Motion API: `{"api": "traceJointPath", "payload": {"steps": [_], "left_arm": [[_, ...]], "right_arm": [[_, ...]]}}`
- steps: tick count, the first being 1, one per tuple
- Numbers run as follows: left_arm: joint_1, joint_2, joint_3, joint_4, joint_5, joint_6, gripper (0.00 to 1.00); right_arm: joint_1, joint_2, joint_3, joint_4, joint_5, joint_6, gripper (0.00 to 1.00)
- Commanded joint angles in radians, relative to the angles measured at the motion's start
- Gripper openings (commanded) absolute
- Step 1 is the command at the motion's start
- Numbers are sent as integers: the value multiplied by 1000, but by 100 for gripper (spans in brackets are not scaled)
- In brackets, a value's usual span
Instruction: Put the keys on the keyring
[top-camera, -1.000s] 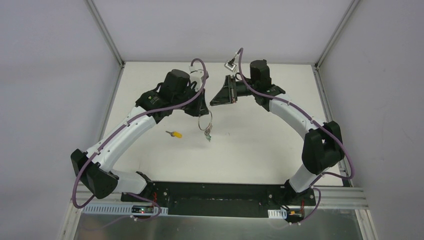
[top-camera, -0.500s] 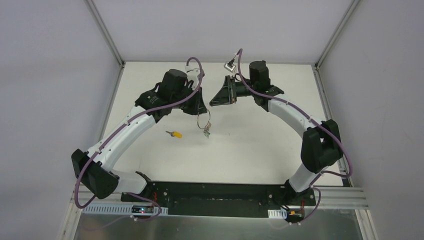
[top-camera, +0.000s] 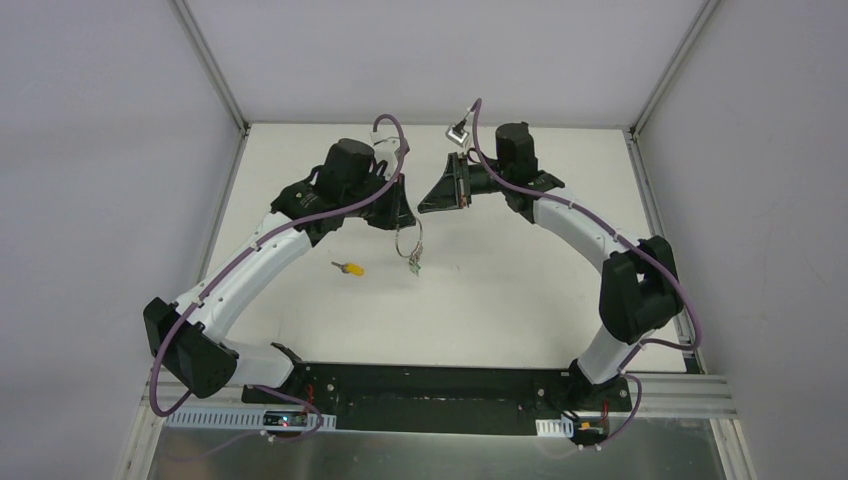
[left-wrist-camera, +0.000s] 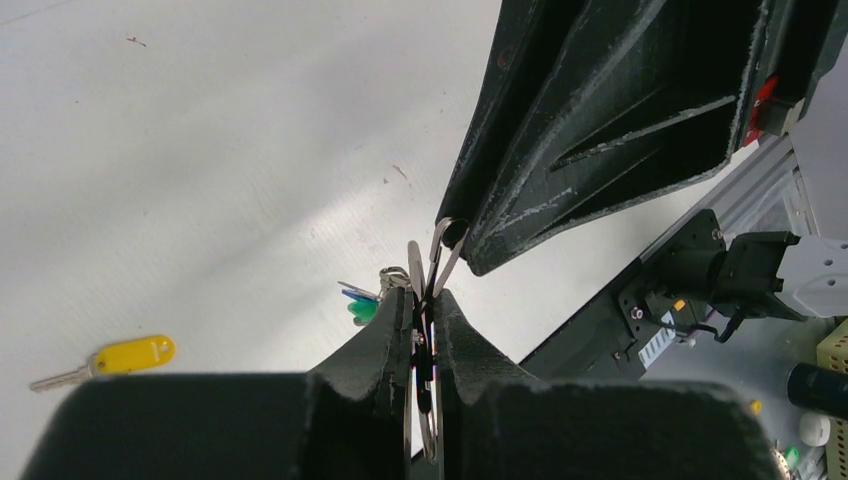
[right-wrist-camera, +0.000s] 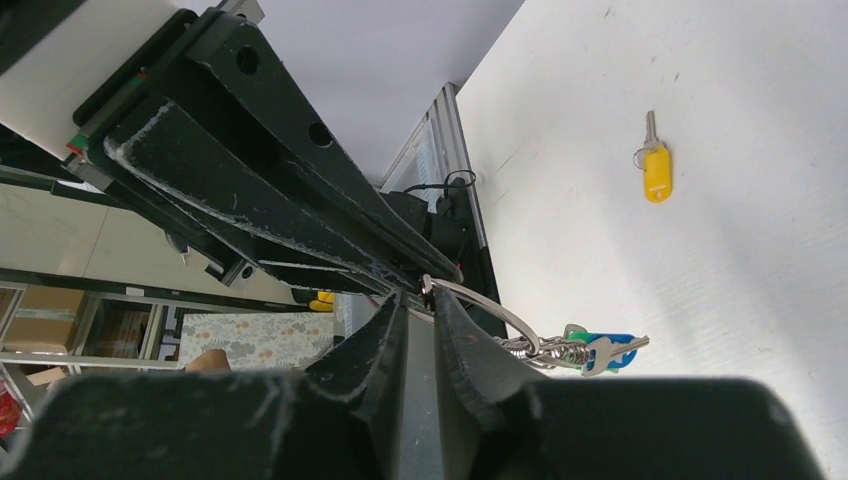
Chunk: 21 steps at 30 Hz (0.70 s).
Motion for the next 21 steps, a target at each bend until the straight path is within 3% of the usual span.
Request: {"api": "traceJointPath", "payload": {"steps": [1,9,21], "left_arm": [[11,-16,-11,45,29,-20,0],[11,-14,-32,72,46,-18,0],[10,-11,-44,97,74,-28,0]], "right_arm": [[4,4,18,44,-29,15,13],[4,18,46,45,-27,27,0],[13,38,68,44,-14,39,0]]}}
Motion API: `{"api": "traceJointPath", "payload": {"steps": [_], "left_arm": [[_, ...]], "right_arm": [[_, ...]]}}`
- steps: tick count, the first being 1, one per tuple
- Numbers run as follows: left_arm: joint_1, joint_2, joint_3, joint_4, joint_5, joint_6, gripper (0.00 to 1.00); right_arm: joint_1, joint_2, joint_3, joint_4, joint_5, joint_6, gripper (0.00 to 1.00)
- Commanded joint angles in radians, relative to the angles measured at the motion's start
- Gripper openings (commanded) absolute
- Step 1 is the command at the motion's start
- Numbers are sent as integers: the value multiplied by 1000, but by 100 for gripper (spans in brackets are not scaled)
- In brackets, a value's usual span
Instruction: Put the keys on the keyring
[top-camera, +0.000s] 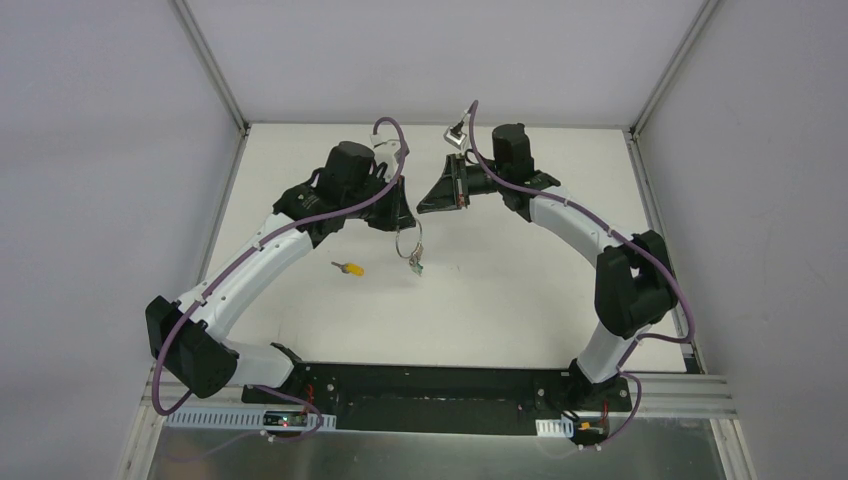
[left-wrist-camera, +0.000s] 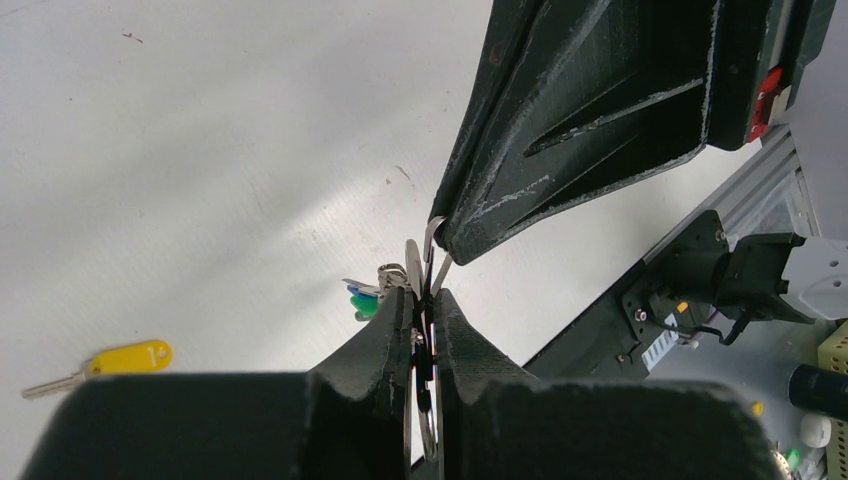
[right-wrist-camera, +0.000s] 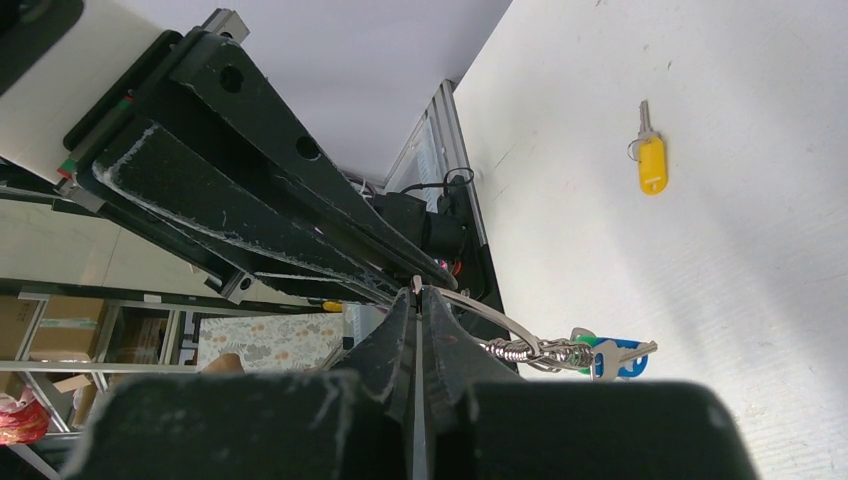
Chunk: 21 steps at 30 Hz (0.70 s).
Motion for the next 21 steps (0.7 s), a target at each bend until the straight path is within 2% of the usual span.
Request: {"api": "traceJointPath", "payload": {"steps": [1,21], "left_arm": [[3,-9,-5,59,56,-30,0],[4,-11,-25,84,75,-49,0]], "right_arm": [[18,-1,60,45,-15,19,0],[33,24,87,16,3,1,0]]}}
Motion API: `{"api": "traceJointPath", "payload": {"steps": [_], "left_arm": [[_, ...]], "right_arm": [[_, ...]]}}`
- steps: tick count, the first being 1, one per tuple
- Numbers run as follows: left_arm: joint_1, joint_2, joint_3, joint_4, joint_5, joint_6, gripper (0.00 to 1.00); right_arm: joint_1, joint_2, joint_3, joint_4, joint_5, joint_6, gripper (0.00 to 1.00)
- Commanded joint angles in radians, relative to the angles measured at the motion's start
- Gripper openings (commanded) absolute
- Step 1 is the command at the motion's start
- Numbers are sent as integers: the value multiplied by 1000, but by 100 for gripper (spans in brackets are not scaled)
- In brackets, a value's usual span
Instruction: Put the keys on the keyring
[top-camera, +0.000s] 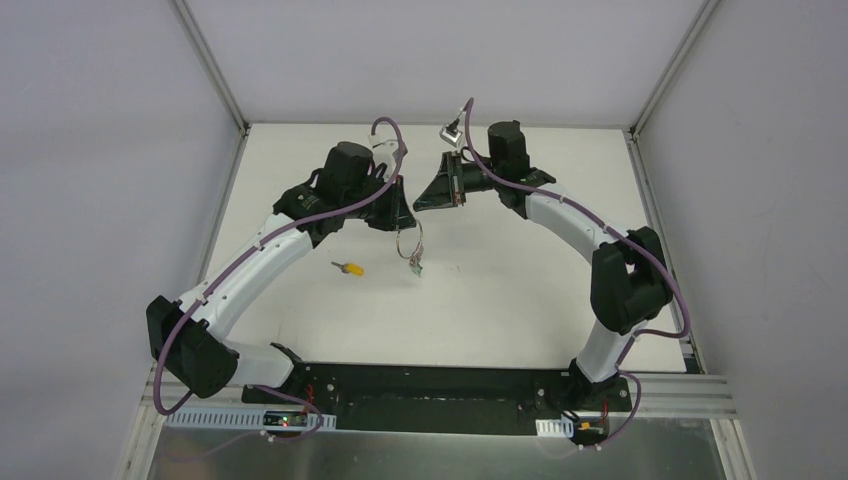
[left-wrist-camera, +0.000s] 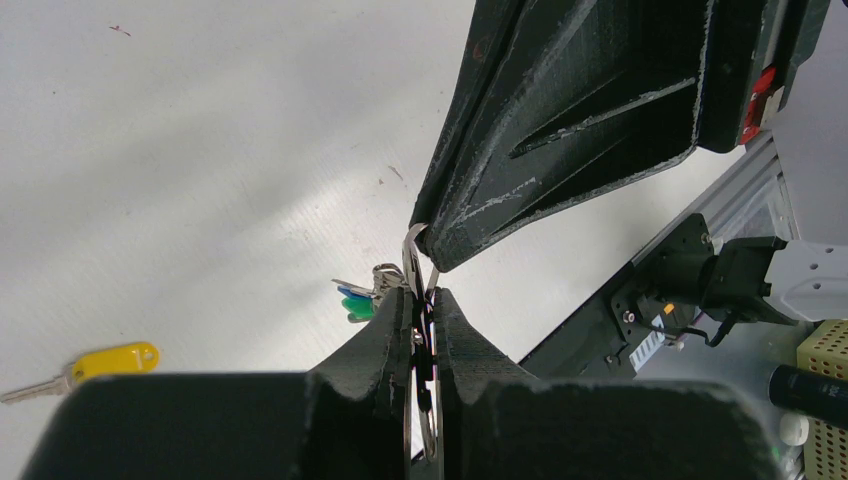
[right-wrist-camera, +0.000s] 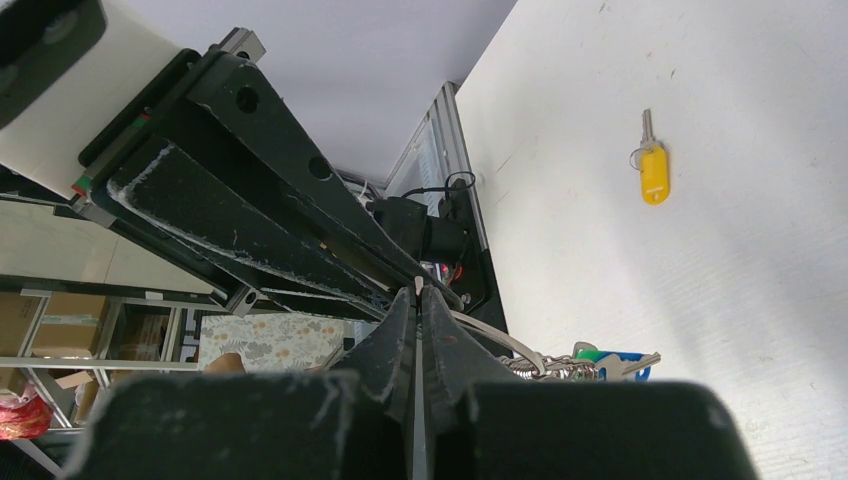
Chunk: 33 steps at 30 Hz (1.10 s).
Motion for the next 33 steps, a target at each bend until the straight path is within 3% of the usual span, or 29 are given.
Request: {"api": "traceJointPath", "payload": {"steps": [1,9,26,29,33], "left_arm": [[-8,-11,-7,62,49,-24,0],[-8,-3,-5,65,52,-25,0],[-4,-25,-9,65,42,9,0],[9,-42,-10,69,54,35,10],[42,-69,-28,98,95,38,37]], "right_arm": [[22,-7,50,15,5,-9,0],[34,3,71,-8,19,-17,4],[18,-16,87,-92,45,-110,0],[5,-33,99,-160,70,-196,0],[-6,-56,102,-248,87,-300,0]]}}
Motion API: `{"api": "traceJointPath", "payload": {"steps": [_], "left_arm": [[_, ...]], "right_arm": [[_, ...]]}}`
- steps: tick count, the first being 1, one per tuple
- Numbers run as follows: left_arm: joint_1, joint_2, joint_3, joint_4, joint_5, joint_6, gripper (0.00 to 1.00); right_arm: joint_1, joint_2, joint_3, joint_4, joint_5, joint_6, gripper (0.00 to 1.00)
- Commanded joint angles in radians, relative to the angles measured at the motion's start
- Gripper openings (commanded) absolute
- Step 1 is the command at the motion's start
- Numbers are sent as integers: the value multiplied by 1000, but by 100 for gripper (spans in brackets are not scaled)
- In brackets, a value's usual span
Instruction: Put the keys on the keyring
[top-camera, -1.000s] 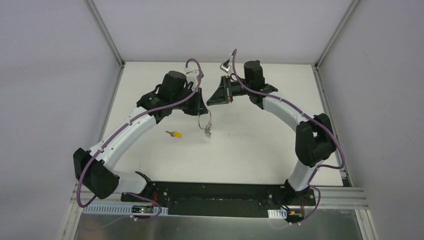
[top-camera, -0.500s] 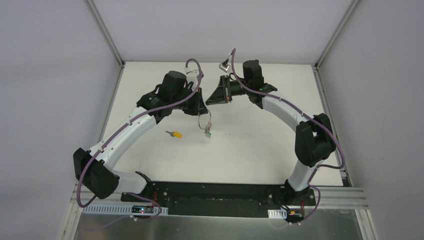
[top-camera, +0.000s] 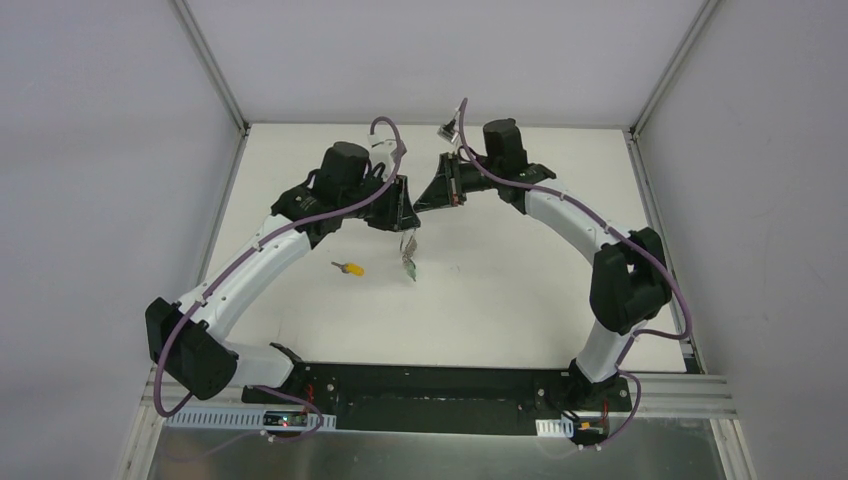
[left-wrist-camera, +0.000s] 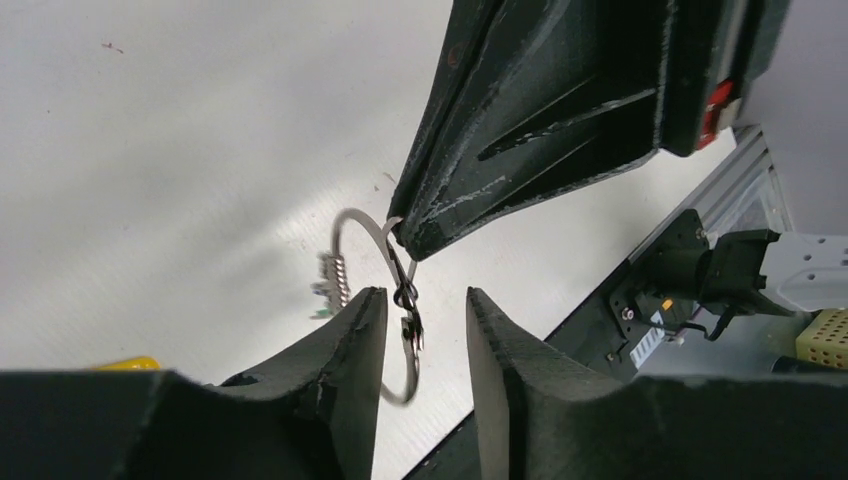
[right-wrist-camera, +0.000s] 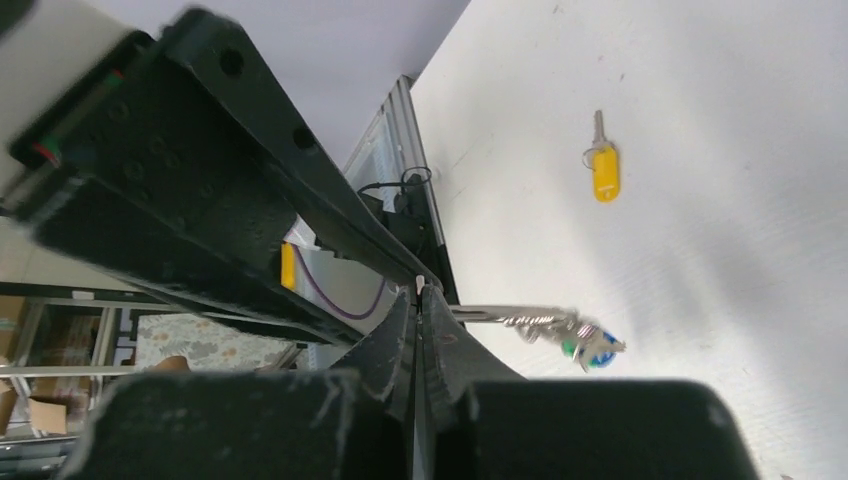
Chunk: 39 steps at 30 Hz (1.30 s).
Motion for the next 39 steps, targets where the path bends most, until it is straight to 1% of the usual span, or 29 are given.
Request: {"api": "traceJointPath", "payload": {"steps": [1,3,5,12,17,20,22,26,30,34,39], "left_arm": [[32,-73,-18,90,93,16,43],[34,-81,-36,111,116,20,54],[34,-88,-43,118,131,42,60],[69,-125,-42,84,133,116,63],[137,-151,-38,52,126,135,71],[180,-172,-33,13,87,165,76],[196,-185,-22,-30,51,205,78],[200,-211,10,-141,-79,322,85],[202,-238,1,-231,-181,436,95],[202,-251,-24,-314,-216,511,98],[202,-174,-10,-489,-217,578,99]], "right_arm": [[-14,-64,41,-92,31,-147,0],[-21,-70,41,-97,25,-157,0],[-26,-75,41,-96,17,-158,0],[-45,-121,20,-113,-47,-211,0],[-45,-172,0,-177,-80,-320,0],[-45,-209,-24,-211,-75,-405,0],[-43,-233,-28,-255,-63,-471,0],[-40,-280,-43,-324,-29,-570,0],[-35,-325,-67,-354,9,-618,0],[-37,-374,-108,-354,40,-637,0],[-37,-448,-199,-303,71,-632,0]]}}
